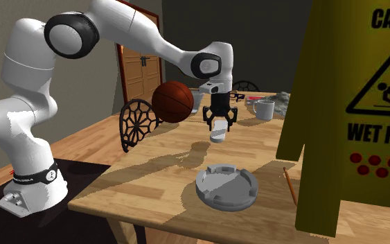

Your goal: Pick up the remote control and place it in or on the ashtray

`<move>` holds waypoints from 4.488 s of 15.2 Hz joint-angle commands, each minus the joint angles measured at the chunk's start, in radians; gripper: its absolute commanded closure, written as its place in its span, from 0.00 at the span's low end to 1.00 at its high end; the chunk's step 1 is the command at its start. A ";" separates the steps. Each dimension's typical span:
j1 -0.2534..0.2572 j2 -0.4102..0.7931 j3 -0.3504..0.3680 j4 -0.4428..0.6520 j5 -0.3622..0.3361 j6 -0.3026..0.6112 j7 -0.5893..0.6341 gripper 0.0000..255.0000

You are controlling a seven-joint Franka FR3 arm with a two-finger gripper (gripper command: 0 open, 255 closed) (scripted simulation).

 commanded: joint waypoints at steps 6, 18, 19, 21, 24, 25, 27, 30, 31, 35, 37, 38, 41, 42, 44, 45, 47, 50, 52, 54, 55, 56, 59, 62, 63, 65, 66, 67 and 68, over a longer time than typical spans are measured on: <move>-0.001 -0.027 0.008 0.057 0.015 -0.081 -0.012 1.00; -0.203 -0.136 -0.033 -0.082 0.076 -0.036 -0.250 1.00; -0.219 -0.140 -0.038 -0.087 0.080 -0.035 -0.272 1.00; -0.250 -0.146 -0.049 -0.092 0.088 -0.034 -0.316 1.00; -0.296 -0.149 -0.066 -0.090 0.097 -0.036 -0.381 1.00; -0.311 -0.148 -0.071 -0.086 0.099 -0.038 -0.402 1.00; -0.339 -0.144 -0.083 -0.076 0.103 -0.043 -0.445 1.00; -0.360 -0.130 -0.094 -0.081 0.102 -0.024 -0.474 1.00; -0.360 -0.126 -0.095 -0.089 0.101 -0.012 -0.473 1.00; -0.358 -0.108 -0.098 -0.118 0.093 0.033 -0.469 1.00; -0.357 -0.098 -0.100 -0.130 0.089 0.056 -0.466 1.00; -0.357 -0.093 -0.101 -0.136 0.087 0.067 -0.465 1.00; -0.355 -0.076 -0.105 -0.153 0.080 0.100 -0.461 1.00; -0.354 -0.070 -0.106 -0.158 0.078 0.111 -0.459 1.00; -0.354 -0.064 -0.107 -0.163 0.075 0.120 -0.458 1.00; -0.354 -0.064 -0.107 -0.162 0.075 0.120 -0.458 1.00; -0.354 -0.064 -0.107 -0.162 0.075 0.120 -0.458 1.00; -0.354 -0.064 -0.107 -0.162 0.075 0.120 -0.458 1.00; -0.354 -0.064 -0.107 -0.162 0.075 0.120 -0.458 0.00; -0.354 -0.064 -0.107 -0.163 0.075 0.121 -0.458 0.00; -0.354 -0.064 -0.107 -0.163 0.075 0.121 -0.459 0.00; -0.354 -0.064 -0.107 -0.163 0.075 0.121 -0.458 0.00; -0.358 -0.095 -0.101 -0.138 0.087 0.067 -0.465 0.00; -0.360 -0.118 -0.096 -0.111 0.097 0.017 -0.471 0.00; -0.360 -0.119 -0.096 -0.111 0.097 0.017 -0.471 0.00; -0.360 -0.118 -0.096 -0.111 0.097 0.017 -0.471 0.00; -0.360 -0.118 -0.096 -0.111 0.097 0.017 -0.471 0.00; -0.360 -0.118 -0.096 -0.111 0.097 0.017 -0.471 0.00; -0.360 -0.118 -0.096 -0.111 0.097 0.017 -0.471 0.00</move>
